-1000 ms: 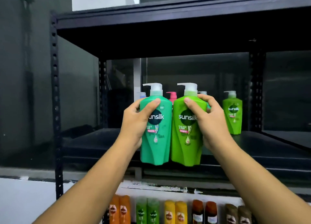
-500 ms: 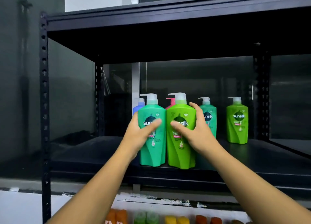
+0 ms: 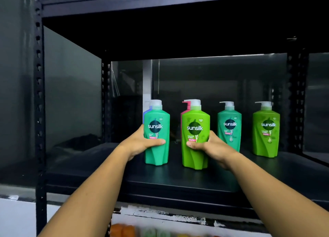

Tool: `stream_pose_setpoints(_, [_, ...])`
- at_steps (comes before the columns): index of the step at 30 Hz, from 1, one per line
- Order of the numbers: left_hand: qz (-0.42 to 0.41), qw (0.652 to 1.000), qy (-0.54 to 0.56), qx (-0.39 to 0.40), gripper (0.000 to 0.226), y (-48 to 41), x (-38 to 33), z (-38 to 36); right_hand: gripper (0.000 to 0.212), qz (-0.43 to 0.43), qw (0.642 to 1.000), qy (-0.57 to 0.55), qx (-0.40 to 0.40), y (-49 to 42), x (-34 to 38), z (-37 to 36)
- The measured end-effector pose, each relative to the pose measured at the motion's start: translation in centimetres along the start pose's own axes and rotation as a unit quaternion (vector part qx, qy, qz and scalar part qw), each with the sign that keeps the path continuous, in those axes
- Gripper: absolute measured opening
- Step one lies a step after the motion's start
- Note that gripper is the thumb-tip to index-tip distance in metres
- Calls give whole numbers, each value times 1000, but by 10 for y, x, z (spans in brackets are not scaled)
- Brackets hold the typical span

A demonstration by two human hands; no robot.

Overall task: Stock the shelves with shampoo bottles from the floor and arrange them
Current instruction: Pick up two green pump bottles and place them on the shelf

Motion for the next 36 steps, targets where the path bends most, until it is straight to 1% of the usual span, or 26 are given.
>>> stream_pose_setpoints(1, [5,1000,7,-10,69,-2,7,4,104,-1,1000,-3,-3,-7,-5,3])
stream_pose_setpoints(2, [12,1000,16,-24,67,-3,14,8,100,1,1000,-6,-8,-12,-10,6])
stream_pose_setpoints(3, [16,999,24,-42,65,-3,21,12,88,2,1000,-8,-12,-13,-13,5])
stream_pose_setpoints(4, [22,998,25,-57,64,-3,29,16,72,0,1000,-5,-16,-11,-14,3])
stream_pose_setpoints(6, [33,997,-6,-67,64,0,38,20,42,-7,1000,25,-8,-7,-20,-1])
stream_pose_setpoints(7, [43,997,-32,-61,65,1,41,20,32,-11,999,45,2,-5,-22,-4])
stream_pose_setpoints(8, [54,996,-57,-48,67,3,42,18,27,-13,998,63,12,-4,-23,-6])
stream_pose_setpoints(11, [75,991,-109,-8,74,3,46,10,34,-17,995,93,16,-6,-26,-6])
stream_pose_setpoints(15, [75,989,-126,-28,81,1,48,17,38,-23,992,124,-5,-8,-28,-2])
stream_pose_setpoints(18, [83,986,-135,-49,81,2,51,24,58,-23,989,143,-19,-4,-26,1])
stream_pose_setpoints(20, [84,985,-139,-55,83,3,55,28,64,-21,986,163,-28,-1,-21,1])
stream_pose_setpoints(25, [96,987,-121,-40,78,3,63,25,73,-27,982,183,-33,4,-18,1])
stream_pose_setpoints(31, [118,983,-139,-37,69,3,62,23,77,-26,980,195,-25,6,-17,1])
stream_pose_setpoints(36, [120,979,-154,-54,72,2,65,29,78,-29,976,211,-39,1,-22,6])
Point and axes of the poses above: each hand's wrist, its own y-axis away from the middle knuckle, its own z-axis out of the back of the hand, x = y × z, the point moved 10 cm from there along -y, towards the middle knuckle, and after that the axes turned 15 degrees about x, right-handed, at the moved point
